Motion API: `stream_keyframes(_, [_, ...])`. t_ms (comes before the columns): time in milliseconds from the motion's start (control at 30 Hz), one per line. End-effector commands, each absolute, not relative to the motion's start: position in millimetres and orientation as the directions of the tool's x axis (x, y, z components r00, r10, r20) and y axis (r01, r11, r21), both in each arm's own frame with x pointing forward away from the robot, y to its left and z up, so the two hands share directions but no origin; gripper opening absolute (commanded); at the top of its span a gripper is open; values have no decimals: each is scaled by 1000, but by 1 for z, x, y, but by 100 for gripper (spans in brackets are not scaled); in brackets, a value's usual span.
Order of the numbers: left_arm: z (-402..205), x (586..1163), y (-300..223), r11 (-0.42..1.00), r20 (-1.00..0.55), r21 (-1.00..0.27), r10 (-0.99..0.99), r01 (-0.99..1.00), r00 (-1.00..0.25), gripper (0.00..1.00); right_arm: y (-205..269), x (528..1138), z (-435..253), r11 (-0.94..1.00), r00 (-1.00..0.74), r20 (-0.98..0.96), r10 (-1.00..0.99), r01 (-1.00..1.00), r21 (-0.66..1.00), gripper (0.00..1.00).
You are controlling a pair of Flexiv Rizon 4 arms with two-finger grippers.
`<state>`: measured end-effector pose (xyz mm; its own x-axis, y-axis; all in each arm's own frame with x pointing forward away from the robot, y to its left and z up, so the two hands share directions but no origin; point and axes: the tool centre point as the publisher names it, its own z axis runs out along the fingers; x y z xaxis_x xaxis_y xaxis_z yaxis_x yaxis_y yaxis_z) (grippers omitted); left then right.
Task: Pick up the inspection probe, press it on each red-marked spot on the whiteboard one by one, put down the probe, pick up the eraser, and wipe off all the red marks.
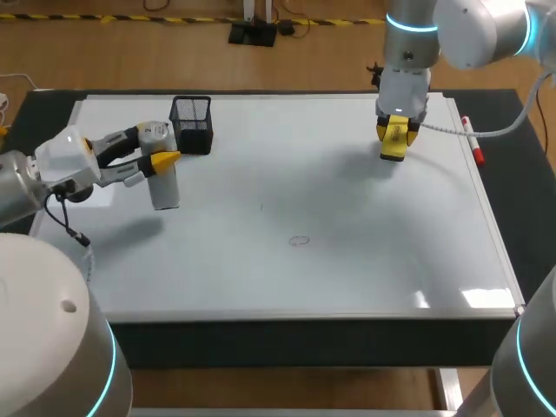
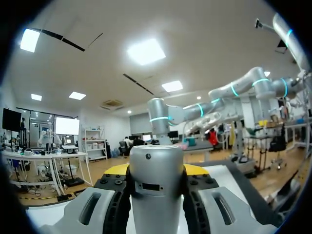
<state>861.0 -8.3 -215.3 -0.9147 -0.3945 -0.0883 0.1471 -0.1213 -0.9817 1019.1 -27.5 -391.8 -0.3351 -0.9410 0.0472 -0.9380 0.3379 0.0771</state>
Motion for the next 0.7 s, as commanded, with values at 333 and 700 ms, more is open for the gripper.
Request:
stream_keyframes(333, [-214, 860, -7, -121, -89, -982, -395, 148, -915, 0, -28, 1019, -391, 336, -333, 49, -942, -939, 76, 0])
stream_keyframes(700, [-214, 860, -7, -121, -89, -982, -395, 148, -915, 0, 23, 987, -382, 224, -222, 48, -974, -973, 49, 0])
